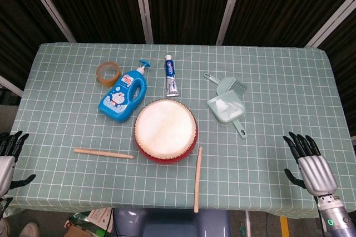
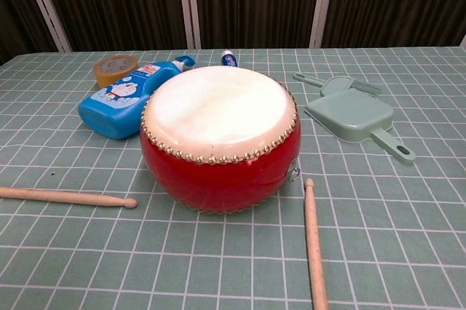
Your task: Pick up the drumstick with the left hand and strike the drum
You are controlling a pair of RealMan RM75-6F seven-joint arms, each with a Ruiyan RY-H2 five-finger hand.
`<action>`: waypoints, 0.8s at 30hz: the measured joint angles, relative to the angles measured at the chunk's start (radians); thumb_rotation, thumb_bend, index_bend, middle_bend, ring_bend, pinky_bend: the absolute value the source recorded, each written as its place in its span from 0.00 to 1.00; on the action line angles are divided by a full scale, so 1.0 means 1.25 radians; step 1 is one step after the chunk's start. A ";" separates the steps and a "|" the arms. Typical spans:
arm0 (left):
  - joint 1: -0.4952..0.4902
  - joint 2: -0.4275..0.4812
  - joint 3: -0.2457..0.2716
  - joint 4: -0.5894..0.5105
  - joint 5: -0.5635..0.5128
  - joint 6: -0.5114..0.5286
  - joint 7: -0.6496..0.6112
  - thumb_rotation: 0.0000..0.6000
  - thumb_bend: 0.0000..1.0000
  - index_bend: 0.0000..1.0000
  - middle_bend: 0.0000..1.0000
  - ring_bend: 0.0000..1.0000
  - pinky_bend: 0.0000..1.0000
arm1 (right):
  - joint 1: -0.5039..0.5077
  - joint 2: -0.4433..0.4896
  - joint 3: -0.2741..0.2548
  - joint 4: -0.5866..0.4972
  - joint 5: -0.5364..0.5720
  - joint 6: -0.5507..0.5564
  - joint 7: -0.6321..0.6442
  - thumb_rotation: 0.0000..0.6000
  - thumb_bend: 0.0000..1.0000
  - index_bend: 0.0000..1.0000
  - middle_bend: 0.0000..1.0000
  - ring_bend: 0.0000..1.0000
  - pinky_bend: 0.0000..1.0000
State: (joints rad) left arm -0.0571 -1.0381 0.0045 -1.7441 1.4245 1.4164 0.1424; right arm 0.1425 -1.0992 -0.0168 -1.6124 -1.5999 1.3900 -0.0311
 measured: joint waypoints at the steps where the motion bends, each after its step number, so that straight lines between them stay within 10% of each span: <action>1: 0.000 0.000 0.000 0.000 -0.001 -0.001 0.000 1.00 0.10 0.00 0.00 0.00 0.05 | 0.000 0.000 0.000 0.000 0.000 0.000 0.000 1.00 0.35 0.00 0.00 0.00 0.00; 24: -0.008 0.001 0.002 0.002 -0.003 -0.017 0.005 1.00 0.10 0.00 0.00 0.00 0.05 | 0.001 -0.002 0.002 -0.002 0.003 -0.003 -0.007 1.00 0.35 0.00 0.00 0.00 0.00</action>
State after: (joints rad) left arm -0.0666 -1.0370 0.0065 -1.7422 1.4204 1.3955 0.1490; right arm 0.1435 -1.1020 -0.0148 -1.6145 -1.5958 1.3865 -0.0393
